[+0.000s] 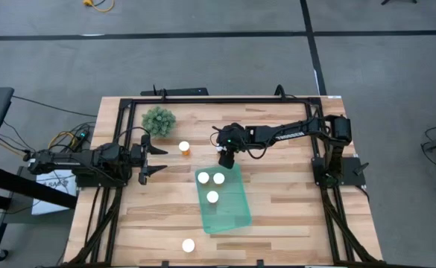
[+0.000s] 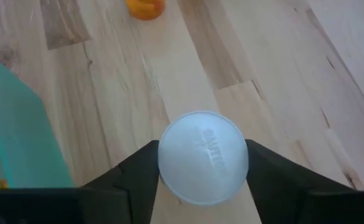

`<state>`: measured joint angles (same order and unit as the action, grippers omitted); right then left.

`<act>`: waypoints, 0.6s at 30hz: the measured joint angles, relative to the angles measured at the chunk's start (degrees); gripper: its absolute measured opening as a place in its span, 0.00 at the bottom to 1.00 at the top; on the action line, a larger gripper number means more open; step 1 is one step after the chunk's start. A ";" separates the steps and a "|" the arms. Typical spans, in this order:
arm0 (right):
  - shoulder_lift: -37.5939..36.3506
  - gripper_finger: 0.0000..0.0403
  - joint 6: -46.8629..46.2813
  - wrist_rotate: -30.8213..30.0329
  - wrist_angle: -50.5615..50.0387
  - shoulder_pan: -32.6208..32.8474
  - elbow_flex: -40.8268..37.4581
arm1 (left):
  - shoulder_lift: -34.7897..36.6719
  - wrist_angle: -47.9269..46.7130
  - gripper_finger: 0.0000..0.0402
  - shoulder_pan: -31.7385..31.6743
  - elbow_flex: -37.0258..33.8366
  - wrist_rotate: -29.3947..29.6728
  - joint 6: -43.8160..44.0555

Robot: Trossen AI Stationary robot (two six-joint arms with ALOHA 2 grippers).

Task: Pick and place pill bottles into a basket
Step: Put the orange pill bottle into the green bin

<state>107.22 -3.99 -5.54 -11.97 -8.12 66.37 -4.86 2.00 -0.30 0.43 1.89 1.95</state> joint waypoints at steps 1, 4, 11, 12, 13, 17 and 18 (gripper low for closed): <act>-0.02 0.47 0.05 -0.04 0.02 0.00 0.00 | 0.00 0.01 0.62 -0.01 0.01 0.00 -0.01; -0.02 0.47 0.72 -0.09 0.02 0.06 0.00 | 0.00 0.00 0.62 -0.02 0.01 0.00 -0.02; -0.50 0.47 1.73 1.33 -2.49 0.74 0.56 | 0.00 0.00 0.62 0.00 0.00 0.00 0.01; -0.50 0.47 2.12 1.36 -4.03 0.94 1.18 | 0.00 0.00 0.62 -0.02 0.01 0.00 0.01; -0.50 0.47 2.50 1.32 -5.75 1.07 1.83 | -0.02 0.00 0.62 -0.02 0.02 0.00 -0.01; -0.48 0.47 4.15 1.22 -11.75 1.90 5.80 | -0.01 0.02 0.62 -0.01 0.00 0.00 -0.01; -0.48 0.47 4.59 1.15 -13.09 2.16 6.90 | -0.01 0.00 0.62 -0.01 0.00 0.00 0.01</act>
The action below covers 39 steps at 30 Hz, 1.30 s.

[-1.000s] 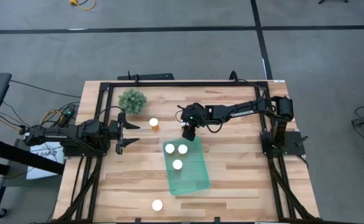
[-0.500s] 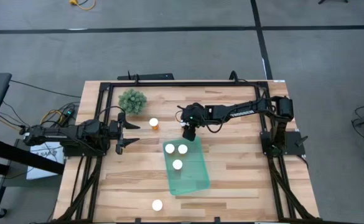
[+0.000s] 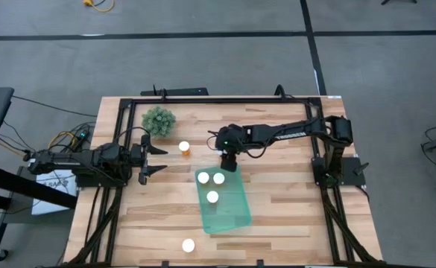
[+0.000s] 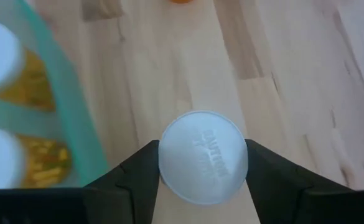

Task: Pick and place pill bottles into a basket
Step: Put the orange pill bottle into the green bin

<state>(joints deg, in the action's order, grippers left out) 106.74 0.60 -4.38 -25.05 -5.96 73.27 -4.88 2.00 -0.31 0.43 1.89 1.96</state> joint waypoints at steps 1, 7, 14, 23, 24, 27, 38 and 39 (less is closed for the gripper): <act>0.00 0.47 0.64 -0.02 -1.33 0.17 1.08 | 0.01 0.00 0.62 0.00 0.01 0.00 -0.01; 0.00 0.47 3.22 -1.39 -8.79 0.46 8.66 | 0.00 0.00 0.62 -0.01 0.02 0.00 0.00; 0.00 0.47 5.45 -1.52 -22.34 1.49 19.81 | 0.01 0.00 0.62 -0.01 0.00 0.00 -0.02; -4.45 0.48 4.01 2.93 -35.83 6.43 29.40 | 0.00 0.02 0.62 0.01 0.00 0.00 0.00; -5.63 0.48 3.12 3.28 -35.99 7.08 29.40 | 0.00 0.00 0.62 0.01 0.01 0.00 0.00; -9.45 0.48 0.20 3.45 -37.09 9.06 29.40 | 0.01 0.02 0.62 0.01 0.00 0.00 -0.01; -21.61 0.48 -8.75 -0.62 -33.35 19.55 21.48 | 0.01 0.02 0.62 0.01 0.00 0.02 0.00; -22.71 0.48 -9.64 -0.95 -32.15 20.11 19.25 | 0.00 0.00 0.62 0.01 0.02 0.01 0.00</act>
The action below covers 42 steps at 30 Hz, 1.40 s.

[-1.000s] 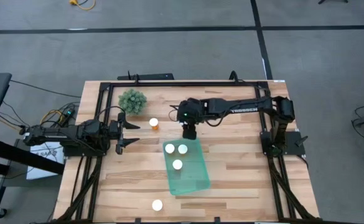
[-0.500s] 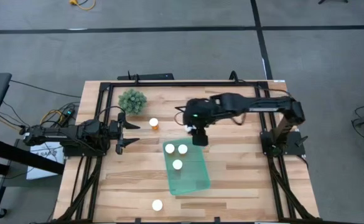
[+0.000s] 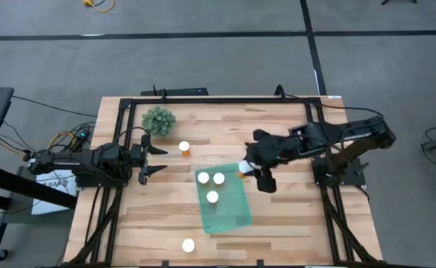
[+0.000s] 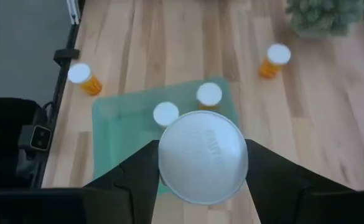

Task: Pick and place pill bottles into a basket
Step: Put the orange pill bottle into the green bin

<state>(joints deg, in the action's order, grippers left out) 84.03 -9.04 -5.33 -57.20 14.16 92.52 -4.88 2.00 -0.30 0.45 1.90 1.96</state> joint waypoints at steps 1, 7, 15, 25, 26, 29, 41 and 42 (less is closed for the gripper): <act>-1.19 0.49 -0.58 -0.34 1.61 0.60 -2.44 | 0.00 0.01 0.62 -0.01 -0.02 0.00 -0.02; -8.47 0.49 -2.52 -0.66 17.60 3.12 -19.22 | -0.01 0.00 0.62 0.00 -0.01 -0.01 -0.01; -11.63 0.49 -2.71 -0.76 39.71 2.14 -38.45 | -0.01 0.00 0.62 -0.01 -0.01 -0.01 0.00; -2.06 0.49 0.31 0.94 46.14 -2.67 -41.27 | 0.00 0.00 0.62 0.01 -0.01 -0.01 0.00; -0.81 0.49 0.32 1.13 46.05 -3.07 -41.27 | -0.01 0.00 0.62 -0.01 0.00 -0.01 0.00; 2.27 0.49 0.47 1.20 46.11 -3.93 -41.27 | 0.01 0.02 0.62 -0.01 -0.02 -0.01 0.00; 7.30 0.50 0.59 2.48 48.07 -5.69 -41.25 | -0.01 0.00 0.62 -0.01 -0.02 -0.01 0.00; 7.30 0.50 0.64 2.48 48.11 -5.71 -41.25 | -0.01 0.00 0.62 -0.01 -0.01 -0.01 0.00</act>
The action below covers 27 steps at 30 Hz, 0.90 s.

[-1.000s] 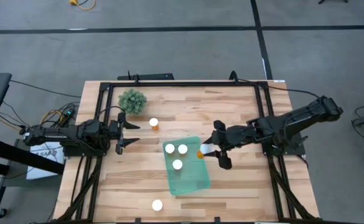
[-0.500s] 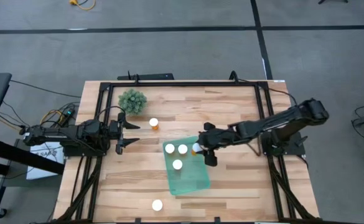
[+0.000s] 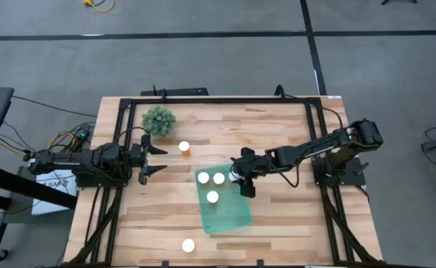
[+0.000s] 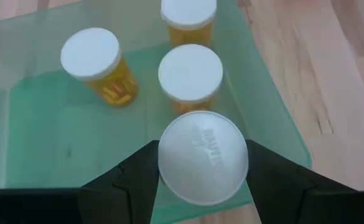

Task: Pick and place pill bottles into a basket
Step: Put the orange pill bottle into the green bin

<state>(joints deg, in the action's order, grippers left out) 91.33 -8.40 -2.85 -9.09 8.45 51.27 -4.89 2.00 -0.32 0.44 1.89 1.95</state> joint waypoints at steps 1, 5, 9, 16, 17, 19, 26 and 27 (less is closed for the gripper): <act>0.00 0.50 0.30 0.00 0.30 0.02 -0.02 | 0.01 0.01 0.62 0.02 -0.01 0.00 0.00; -0.02 0.50 1.02 0.00 1.97 0.02 0.00 | 0.00 0.01 0.62 0.01 -0.01 0.00 -0.01; 1.13 0.50 1.32 0.02 2.52 -0.35 0.09 | 0.01 0.00 0.62 0.00 -0.01 0.00 0.00; 4.84 0.50 1.38 0.03 3.54 -0.33 0.11 | 0.00 0.00 0.62 0.00 -0.01 0.00 0.00; 5.22 0.51 1.42 0.18 4.17 -0.33 0.11 | 0.00 0.02 0.62 0.02 -0.01 0.00 -0.02; 5.38 0.51 1.39 0.13 4.80 -0.35 0.12 | 0.01 0.01 0.62 0.01 -0.01 0.00 -0.01; 5.16 0.59 0.53 0.10 4.82 -0.70 -0.02 | 0.02 0.02 0.62 0.01 -0.01 0.00 0.00; 5.16 0.60 0.30 0.09 4.80 -0.74 -0.02 | 0.02 0.00 0.62 0.01 0.00 0.00 -0.01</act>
<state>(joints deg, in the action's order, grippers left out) 96.49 -8.09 -2.76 -4.29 7.71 51.24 -4.86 2.00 -0.31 0.44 1.89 1.94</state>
